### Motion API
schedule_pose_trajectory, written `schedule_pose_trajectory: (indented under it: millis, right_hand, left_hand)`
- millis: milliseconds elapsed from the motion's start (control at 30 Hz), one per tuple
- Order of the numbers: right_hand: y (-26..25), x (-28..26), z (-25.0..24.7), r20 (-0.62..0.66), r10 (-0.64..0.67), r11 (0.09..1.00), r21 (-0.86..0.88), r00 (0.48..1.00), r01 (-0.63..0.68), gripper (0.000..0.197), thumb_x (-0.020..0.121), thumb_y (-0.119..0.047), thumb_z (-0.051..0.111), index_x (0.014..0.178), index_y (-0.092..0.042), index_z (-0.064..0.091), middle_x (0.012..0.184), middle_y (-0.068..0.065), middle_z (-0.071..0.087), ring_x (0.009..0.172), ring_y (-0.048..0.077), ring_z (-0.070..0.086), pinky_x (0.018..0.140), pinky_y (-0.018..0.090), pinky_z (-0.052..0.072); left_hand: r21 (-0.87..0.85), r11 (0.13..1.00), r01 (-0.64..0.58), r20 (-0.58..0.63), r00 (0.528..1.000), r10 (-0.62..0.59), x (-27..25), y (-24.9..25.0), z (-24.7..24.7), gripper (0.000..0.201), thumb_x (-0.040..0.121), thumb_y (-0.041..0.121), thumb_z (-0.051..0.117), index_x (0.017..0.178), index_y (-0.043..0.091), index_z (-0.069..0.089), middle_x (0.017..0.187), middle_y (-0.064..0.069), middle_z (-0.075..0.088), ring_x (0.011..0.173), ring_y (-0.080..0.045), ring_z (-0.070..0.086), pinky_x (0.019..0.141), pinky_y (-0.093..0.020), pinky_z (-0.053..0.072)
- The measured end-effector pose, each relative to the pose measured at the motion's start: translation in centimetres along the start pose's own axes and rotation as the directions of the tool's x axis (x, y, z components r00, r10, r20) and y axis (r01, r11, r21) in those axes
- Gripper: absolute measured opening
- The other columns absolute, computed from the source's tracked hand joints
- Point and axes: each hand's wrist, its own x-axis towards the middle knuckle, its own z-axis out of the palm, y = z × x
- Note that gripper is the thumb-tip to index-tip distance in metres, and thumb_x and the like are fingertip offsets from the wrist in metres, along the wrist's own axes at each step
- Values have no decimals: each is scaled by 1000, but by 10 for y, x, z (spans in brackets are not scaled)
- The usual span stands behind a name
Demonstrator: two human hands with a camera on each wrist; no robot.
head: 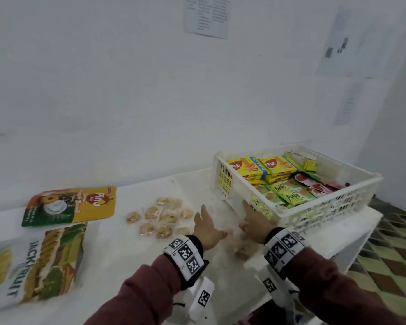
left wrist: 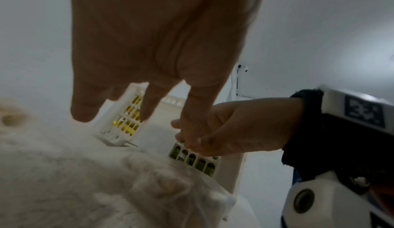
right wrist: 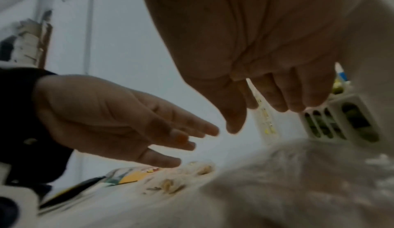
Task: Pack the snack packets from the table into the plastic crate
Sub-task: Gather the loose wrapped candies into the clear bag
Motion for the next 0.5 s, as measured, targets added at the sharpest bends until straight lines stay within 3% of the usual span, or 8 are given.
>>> schedule_pose_trajectory:
  millis: [67,167,233,333,433,500]
  right_hand:
    - [3,2,5,85,-44,991,-119,995,54,68,97,-18,43,149,-9,-1,154,13,16,140,26,24,113,33,24]
    - [7,2,13,253,-51,959,-259,966,119,59,96,-21,42,146,-5,13,149,15,22,138,27,25,114,36,24]
    - [10,3,19,306,-40,953,-276,951,128,58,95,-25,45,143,-3,21,144,16,30,133,28,33,110,36,29]
    - [14,7,23,333,-50,937,-310,942,159,63,95,-25,46,145,-2,16,146,18,27,134,29,32,110,36,27]
    - [15,9,24,368,-60,907,-368,928,205,69,97,-29,42,147,-1,5,153,19,12,142,30,17,116,38,15]
    - [13,9,23,399,-61,883,-406,915,236,74,97,-31,43,147,0,0,154,20,4,144,30,9,118,38,10]
  left_hand:
    - [263,962,-72,83,995,52,-4,8,3,86,89,31,58,150,14,0,155,-12,-15,145,-28,3,114,-33,19]
    - [471,856,-212,285,955,80,-15,19,2,67,96,28,47,149,10,10,157,-9,-4,145,-25,3,112,-26,12]
    - [530,808,-257,343,937,73,-20,23,6,58,99,22,40,148,5,14,156,-10,5,144,-24,7,107,-22,9]
    - [598,762,-248,384,923,-1,-16,25,15,59,98,22,42,146,-1,17,154,-18,13,140,-26,17,99,-23,19]
    - [655,725,-215,373,926,-63,-13,25,22,73,96,30,47,149,6,5,155,-18,5,142,-28,12,115,-33,15]
    - [674,701,-233,381,923,-61,-13,27,24,74,95,31,49,149,6,4,156,-16,4,143,-27,10,116,-34,12]
